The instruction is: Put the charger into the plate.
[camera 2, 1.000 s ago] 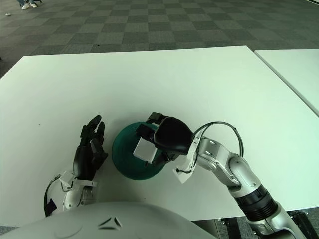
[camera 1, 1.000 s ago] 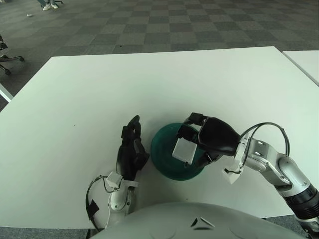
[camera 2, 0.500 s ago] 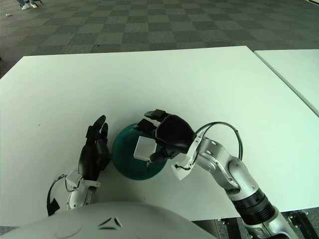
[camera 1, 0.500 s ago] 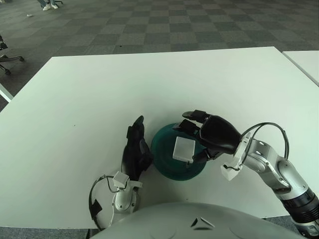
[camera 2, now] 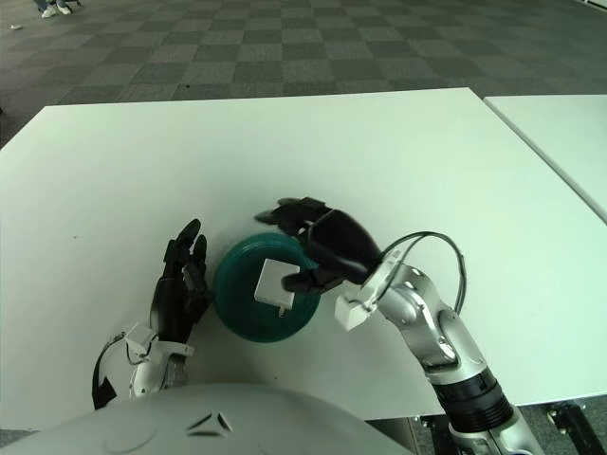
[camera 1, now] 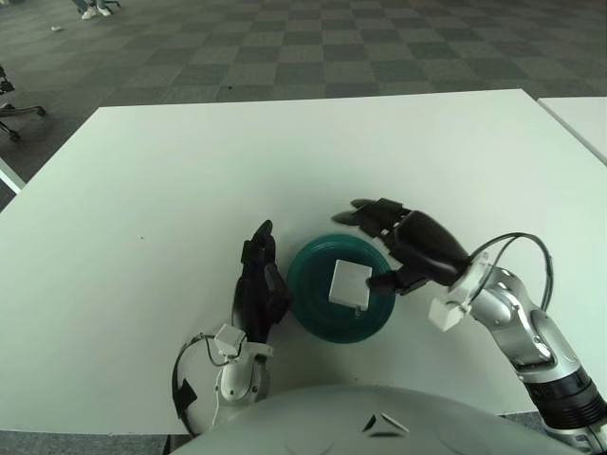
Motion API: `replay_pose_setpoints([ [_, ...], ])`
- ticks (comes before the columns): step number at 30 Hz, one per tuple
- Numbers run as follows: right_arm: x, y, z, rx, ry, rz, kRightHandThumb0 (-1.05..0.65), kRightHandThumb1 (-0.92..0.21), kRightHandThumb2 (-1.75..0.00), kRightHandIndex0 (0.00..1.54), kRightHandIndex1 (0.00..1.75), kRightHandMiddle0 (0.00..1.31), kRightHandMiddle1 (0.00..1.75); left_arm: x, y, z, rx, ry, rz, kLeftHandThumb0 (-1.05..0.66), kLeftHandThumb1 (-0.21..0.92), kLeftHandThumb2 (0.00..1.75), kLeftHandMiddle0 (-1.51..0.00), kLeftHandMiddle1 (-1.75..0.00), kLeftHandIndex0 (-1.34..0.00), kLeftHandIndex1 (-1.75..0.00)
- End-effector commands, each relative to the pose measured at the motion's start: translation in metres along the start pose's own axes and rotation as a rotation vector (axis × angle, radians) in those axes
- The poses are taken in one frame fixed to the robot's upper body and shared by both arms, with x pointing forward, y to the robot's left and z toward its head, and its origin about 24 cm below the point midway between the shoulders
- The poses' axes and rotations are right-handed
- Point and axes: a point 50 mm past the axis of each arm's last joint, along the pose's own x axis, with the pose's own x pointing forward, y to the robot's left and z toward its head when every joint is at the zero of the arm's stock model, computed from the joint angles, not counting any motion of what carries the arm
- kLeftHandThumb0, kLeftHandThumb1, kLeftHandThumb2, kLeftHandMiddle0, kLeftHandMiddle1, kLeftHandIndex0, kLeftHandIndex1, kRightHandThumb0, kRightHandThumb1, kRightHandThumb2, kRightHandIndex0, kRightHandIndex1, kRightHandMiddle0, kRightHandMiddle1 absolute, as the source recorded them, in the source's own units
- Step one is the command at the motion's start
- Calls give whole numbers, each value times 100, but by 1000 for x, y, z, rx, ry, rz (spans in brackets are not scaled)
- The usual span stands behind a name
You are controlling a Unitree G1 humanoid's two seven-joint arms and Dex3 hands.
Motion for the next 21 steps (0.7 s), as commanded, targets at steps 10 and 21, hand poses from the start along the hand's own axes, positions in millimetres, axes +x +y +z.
replay_pose_setpoints([
  [10, -31, 32, -50, 958, 358, -477, -77, -92, -72, 45, 8, 0, 90, -12, 9, -7, -50, 43, 51, -82, 92, 98, -19, -1, 0, -60],
  [21, -51, 69, -40, 1172, 451, -613, -75, -92, -65, 49, 10, 2, 97, -21, 19, 1, -62, 43, 71, -84, 92, 100, -20, -1, 0, -55],
])
